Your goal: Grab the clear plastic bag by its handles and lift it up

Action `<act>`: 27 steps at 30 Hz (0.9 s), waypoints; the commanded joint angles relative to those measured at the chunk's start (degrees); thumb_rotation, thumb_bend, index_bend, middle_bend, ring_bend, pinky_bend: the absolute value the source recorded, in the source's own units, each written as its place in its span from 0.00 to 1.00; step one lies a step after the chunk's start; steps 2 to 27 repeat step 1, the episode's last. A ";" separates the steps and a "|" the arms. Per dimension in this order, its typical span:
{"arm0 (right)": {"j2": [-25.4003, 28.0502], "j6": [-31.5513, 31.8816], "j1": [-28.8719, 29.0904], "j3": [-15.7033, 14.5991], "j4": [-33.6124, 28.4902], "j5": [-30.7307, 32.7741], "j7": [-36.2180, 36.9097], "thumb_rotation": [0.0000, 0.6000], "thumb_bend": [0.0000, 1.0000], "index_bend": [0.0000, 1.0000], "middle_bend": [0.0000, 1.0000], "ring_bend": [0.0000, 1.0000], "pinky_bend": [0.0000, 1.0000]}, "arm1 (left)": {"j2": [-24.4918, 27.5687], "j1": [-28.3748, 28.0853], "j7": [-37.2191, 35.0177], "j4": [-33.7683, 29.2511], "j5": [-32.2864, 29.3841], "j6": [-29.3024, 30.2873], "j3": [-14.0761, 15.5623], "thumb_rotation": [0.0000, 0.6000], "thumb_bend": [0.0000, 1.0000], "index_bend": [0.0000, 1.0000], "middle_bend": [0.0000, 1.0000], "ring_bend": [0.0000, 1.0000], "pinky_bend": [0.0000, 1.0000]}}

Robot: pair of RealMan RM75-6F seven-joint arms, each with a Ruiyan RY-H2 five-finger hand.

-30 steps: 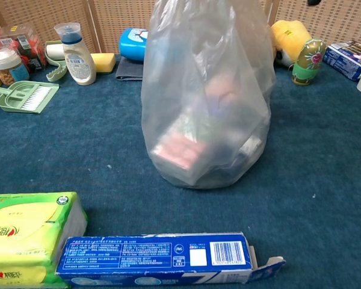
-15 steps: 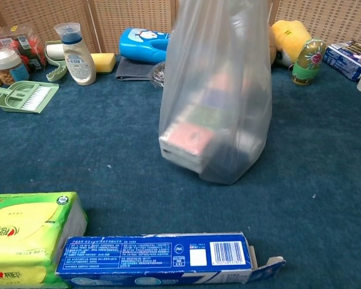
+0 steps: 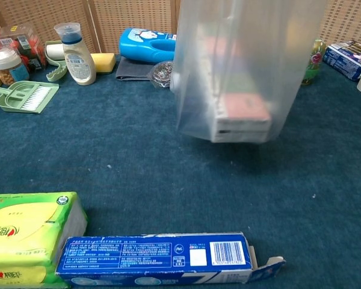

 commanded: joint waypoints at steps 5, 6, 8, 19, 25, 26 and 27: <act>0.90 -1.13 -1.21 1.90 -0.12 0.63 1.09 1.00 0.57 0.65 0.72 0.90 1.00 | 0.13 0.05 0.28 -0.38 0.16 0.22 0.00 0.00 0.16 0.32 0.36 0.31 0.13; 0.90 -1.13 -1.21 1.90 -0.12 0.63 1.09 1.00 0.57 0.65 0.72 0.90 1.00 | 0.13 0.05 0.28 -0.38 0.16 0.22 0.00 0.00 0.16 0.32 0.36 0.31 0.13; 0.90 -1.13 -1.21 1.90 -0.12 0.63 1.09 1.00 0.57 0.65 0.72 0.90 1.00 | 0.13 0.05 0.28 -0.38 0.16 0.22 0.00 0.00 0.16 0.32 0.36 0.31 0.13; 0.90 -1.13 -1.21 1.90 -0.12 0.63 1.09 1.00 0.57 0.65 0.72 0.90 1.00 | 0.13 0.05 0.28 -0.38 0.16 0.22 0.00 0.00 0.16 0.32 0.36 0.31 0.13; 0.90 -1.13 -1.21 1.90 -0.12 0.63 1.09 1.00 0.57 0.65 0.72 0.90 1.00 | 0.13 0.05 0.28 -0.38 0.16 0.22 0.00 0.00 0.16 0.32 0.36 0.31 0.13; 0.90 -1.13 -1.21 1.90 -0.12 0.63 1.09 1.00 0.57 0.65 0.72 0.90 1.00 | 0.13 0.05 0.28 -0.38 0.16 0.22 0.00 0.00 0.16 0.32 0.36 0.31 0.13; 0.90 -1.13 -1.21 1.90 -0.12 0.63 1.09 1.00 0.57 0.65 0.72 0.90 1.00 | 0.13 0.05 0.28 -0.38 0.16 0.22 0.00 0.00 0.16 0.32 0.36 0.31 0.13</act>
